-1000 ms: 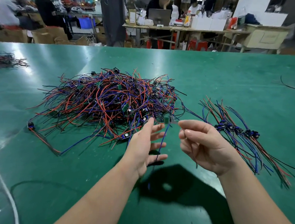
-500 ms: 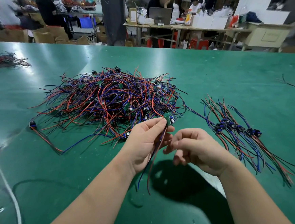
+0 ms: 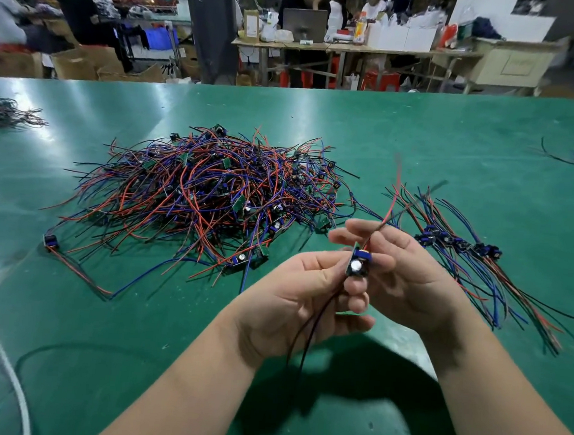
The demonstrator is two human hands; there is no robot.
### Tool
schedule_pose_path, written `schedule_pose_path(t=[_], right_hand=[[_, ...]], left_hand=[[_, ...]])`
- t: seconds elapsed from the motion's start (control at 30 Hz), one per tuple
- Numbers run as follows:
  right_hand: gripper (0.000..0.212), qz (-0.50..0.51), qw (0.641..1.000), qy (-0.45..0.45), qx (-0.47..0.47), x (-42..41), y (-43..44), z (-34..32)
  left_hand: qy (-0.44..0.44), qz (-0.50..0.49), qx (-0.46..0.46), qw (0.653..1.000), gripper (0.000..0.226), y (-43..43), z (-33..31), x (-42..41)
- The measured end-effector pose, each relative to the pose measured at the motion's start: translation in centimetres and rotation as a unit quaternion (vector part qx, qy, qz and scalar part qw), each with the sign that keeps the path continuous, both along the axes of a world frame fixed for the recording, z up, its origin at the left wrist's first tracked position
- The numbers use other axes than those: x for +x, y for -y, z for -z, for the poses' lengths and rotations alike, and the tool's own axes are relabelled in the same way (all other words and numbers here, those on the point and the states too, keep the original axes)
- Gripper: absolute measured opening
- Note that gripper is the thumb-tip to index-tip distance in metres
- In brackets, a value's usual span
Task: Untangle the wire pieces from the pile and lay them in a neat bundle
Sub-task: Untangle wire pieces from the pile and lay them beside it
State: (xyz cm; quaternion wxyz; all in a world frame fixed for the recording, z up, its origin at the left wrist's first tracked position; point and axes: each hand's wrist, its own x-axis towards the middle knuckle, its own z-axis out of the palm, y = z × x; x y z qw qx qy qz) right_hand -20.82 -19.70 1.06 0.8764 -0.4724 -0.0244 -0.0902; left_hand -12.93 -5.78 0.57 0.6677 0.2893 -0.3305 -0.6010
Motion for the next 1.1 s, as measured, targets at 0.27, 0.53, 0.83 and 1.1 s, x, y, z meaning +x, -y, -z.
schedule_pose_path(t=[0.27,0.53,0.83,1.1], right_hand=[[0.013,0.175,0.977,-0.086,-0.081,0.9,1.1,0.5],[0.012,0.224,0.946,-0.125,-0.198,1.5,0.6,1.4],[0.005,0.225,0.944,-0.140,-0.198,1.4,0.9,1.5],[0.008,0.407,0.899,-0.164,0.001,0.6,4.3,0.8]], left_hand=[[0.015,-0.179,0.239,0.954,0.037,1.2,0.0,0.6],[0.028,-0.311,0.229,0.922,0.020,1.5,0.6,0.6],[0.044,-0.273,0.237,0.931,0.012,1.2,0.7,1.2],[0.146,-0.149,0.255,0.944,0.009,0.8,1.1,0.4]])
